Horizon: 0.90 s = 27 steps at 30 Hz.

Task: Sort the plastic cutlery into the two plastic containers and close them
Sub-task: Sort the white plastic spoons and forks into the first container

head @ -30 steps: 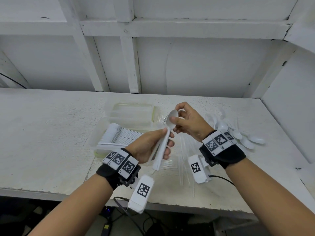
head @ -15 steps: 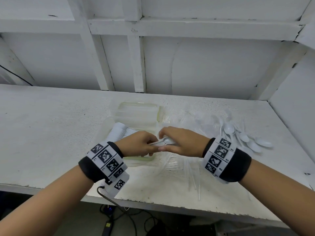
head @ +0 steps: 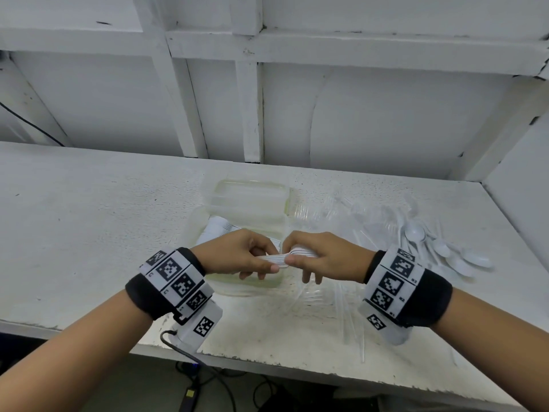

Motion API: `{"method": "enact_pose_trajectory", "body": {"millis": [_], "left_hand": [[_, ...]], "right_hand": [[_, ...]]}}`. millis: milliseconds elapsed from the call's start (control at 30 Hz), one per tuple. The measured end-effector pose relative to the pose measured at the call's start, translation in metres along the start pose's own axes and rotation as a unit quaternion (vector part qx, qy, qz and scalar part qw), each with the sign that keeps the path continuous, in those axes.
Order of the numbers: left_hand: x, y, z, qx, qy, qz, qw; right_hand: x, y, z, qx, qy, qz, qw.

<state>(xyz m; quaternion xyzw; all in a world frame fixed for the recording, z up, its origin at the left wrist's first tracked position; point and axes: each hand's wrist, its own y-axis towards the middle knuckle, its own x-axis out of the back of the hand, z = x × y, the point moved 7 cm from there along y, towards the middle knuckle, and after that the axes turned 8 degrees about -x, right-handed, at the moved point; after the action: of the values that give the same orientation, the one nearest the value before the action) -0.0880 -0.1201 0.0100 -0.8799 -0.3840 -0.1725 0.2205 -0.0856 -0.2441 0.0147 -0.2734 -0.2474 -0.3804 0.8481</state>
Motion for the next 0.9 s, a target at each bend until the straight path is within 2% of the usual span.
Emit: {"method": "enact_pose_trajectory", "body": {"millis": [267, 500, 567, 633, 733, 833, 900], "left_hand": [[0.013, 0.003, 0.005, -0.010, 0.034, 0.005, 0.999], [0.030, 0.000, 0.015, -0.015, 0.055, -0.032, 0.998], [0.047, -0.003, 0.017, -0.025, 0.115, -0.076, 0.990], [0.073, -0.011, 0.017, -0.033, 0.176, -0.163, 0.970], [0.105, -0.029, 0.032, -0.022, 0.184, -0.289, 0.939], [0.116, -0.039, 0.062, 0.048, 0.199, -0.334, 0.920], [0.117, -0.044, 0.083, 0.102, 0.183, -0.348, 0.914]], "right_hand": [[-0.001, 0.015, 0.005, 0.008, -0.012, 0.003, 1.000], [-0.005, 0.027, 0.016, 0.030, -0.088, 0.003, 0.996], [-0.002, 0.034, 0.017, 0.037, -0.086, -0.020, 0.995], [0.000, 0.042, 0.016, 0.038, -0.081, -0.042, 0.995], [-0.002, 0.053, 0.009, 0.024, -0.068, -0.057, 0.996], [-0.006, 0.064, 0.006, 0.009, -0.056, -0.072, 0.996], [-0.009, 0.073, 0.007, 0.000, -0.098, -0.092, 0.991]]}}
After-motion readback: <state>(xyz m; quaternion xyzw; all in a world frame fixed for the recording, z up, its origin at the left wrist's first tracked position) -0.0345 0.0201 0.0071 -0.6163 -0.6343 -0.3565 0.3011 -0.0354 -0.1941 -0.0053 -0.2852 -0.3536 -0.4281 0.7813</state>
